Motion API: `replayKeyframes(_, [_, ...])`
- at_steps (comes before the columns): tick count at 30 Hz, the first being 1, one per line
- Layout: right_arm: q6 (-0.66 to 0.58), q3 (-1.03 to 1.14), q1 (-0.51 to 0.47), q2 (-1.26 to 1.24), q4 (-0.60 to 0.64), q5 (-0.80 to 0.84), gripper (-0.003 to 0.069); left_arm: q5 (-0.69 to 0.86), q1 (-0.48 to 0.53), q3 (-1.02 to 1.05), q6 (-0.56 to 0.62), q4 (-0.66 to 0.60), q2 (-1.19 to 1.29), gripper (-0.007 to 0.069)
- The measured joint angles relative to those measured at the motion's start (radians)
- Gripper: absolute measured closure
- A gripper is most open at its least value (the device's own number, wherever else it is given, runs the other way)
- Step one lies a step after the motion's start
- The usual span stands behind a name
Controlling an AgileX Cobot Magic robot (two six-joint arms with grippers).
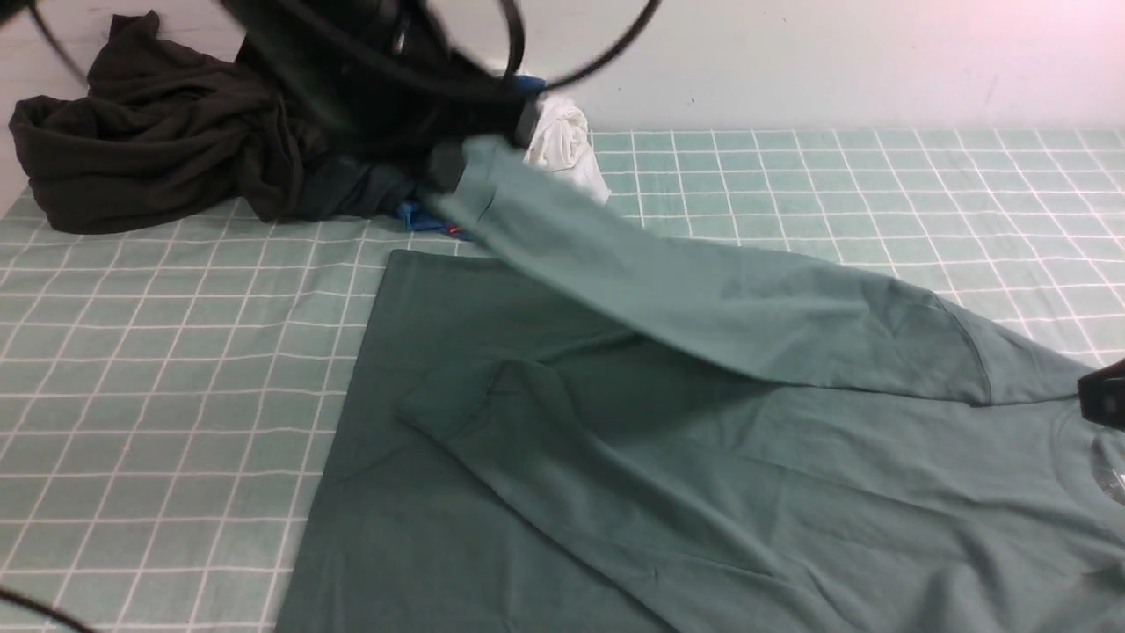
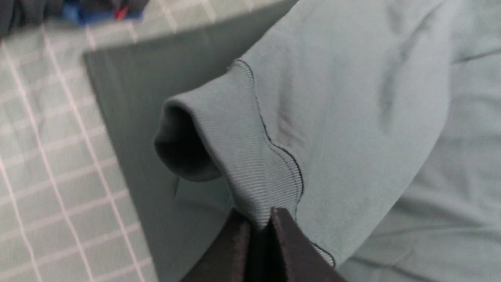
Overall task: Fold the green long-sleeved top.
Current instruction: Use the left arm to drag and drop the cuff onto the cuff closest to the left arm, then use both arms simultaneously to clamp the lower edge of the clothing fabric
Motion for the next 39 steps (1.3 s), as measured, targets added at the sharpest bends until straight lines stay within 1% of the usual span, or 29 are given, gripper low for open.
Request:
replayKeyframes(3, [0.000,0.000,0.049,0.000,-0.011,0.002,0.0271,-0.118,0.000,0.290,-0.034,-0.007,-0.038,0.0587])
replayKeyframes(4, [0.000,0.000,0.052,0.000,-0.013,0.002,0.0271,-0.118,0.000,0.308,-0.034,-0.009,-0.038,0.0587])
replayKeyframes(5, [0.000,0.000,0.075,0.000,-0.024,0.005,0.0271,-0.183,0.000,0.424,-0.039,-0.015,-0.043,0.0578])
replayKeyframes(6, [0.000,0.000,0.089,0.000,-0.033,0.007,0.0271,-0.219,0.000,0.495,-0.040,-0.016,-0.042,0.0568])
replayKeyframes(7, [0.000,0.000,0.104,0.000,-0.044,0.013,0.0271,-0.257,0.000,0.566,-0.040,-0.014,-0.042,0.0550])
replayKeyframes(9, [0.000,0.000,0.121,0.000,-0.054,0.021,0.0271,-0.299,0.000,0.646,-0.040,0.001,-0.043,0.0501])
replayKeyframes(11, [0.000,0.000,0.134,0.000,-0.054,0.033,0.0271,-0.306,0.000,0.674,-0.040,0.027,-0.045,0.0446])
replayKeyframes(12, [0.000,0.000,0.144,0.000,-0.054,0.048,0.0271,-0.305,0.000,0.681,-0.040,0.052,-0.047,0.0398])
replayKeyframes(13, [-0.001,0.000,0.148,0.000,-0.054,0.055,0.0271,-0.304,0.000,0.681,-0.039,0.056,-0.047,0.0389])
replayKeyframes(15, [-0.007,0.000,0.178,0.000,-0.056,0.135,0.0271,-0.279,0.000,0.680,-0.028,0.102,-0.073,0.0274])
replayKeyframes(16, [-0.015,0.000,0.194,0.000,-0.057,0.179,0.0271,-0.254,-0.001,0.680,-0.015,0.114,-0.092,0.0239])
replayKeyframes(18, [-0.025,0.000,0.213,0.000,-0.057,0.227,0.0271,-0.230,-0.004,0.680,0.003,0.119,-0.107,0.0213])
replayKeyframes(19, [-0.047,0.000,0.246,-0.001,-0.050,0.280,0.0271,-0.169,-0.021,0.681,0.056,0.120,-0.139,0.0168])
replayKeyframes(21, [-0.072,0.000,0.284,-0.004,-0.038,0.298,0.0271,-0.123,-0.051,0.692,0.125,0.101,-0.172,0.0143])
replayKeyframes(24, [-0.093,0.000,0.326,-0.014,-0.008,0.304,0.0271,-0.076,-0.116,0.750,0.266,0.035,-0.195,0.0131])
replayKeyframes(26, [-0.102,0.000,0.336,-0.014,0.000,0.307,0.0271,-0.083,-0.159,0.810,0.370,0.001,-0.193,0.0131])
replayKeyframes(27, [-0.103,0.000,0.337,-0.014,0.000,0.307,0.0271,-0.087,-0.168,0.831,0.394,-0.005,-0.192,0.0131])
replayKeyframes(29, [-0.111,0.000,0.342,-0.014,0.000,0.309,0.0271,-0.152,-0.223,0.923,0.551,-0.022,-0.184,0.0131])
replayKeyframes(30, [-0.112,0.000,0.342,-0.015,0.000,0.309,0.0271,-0.152,-0.226,0.929,0.561,-0.023,-0.184,0.0131])
replayKeyframes(31, [-0.112,0.000,0.342,-0.016,0.005,0.310,0.0271,-0.208,-0.246,0.971,0.614,-0.025,-0.175,0.0131])
replayKeyframes(34, [-0.112,0.000,0.342,-0.017,0.008,0.311,0.0271,-0.302,-0.262,1.008,0.667,-0.026,-0.155,0.0131])
replayKeyframes(39, [-0.115,0.000,0.342,-0.017,0.021,0.311,0.0271,-0.366,-0.262,1.009,0.678,0.000,-0.120,0.0138])
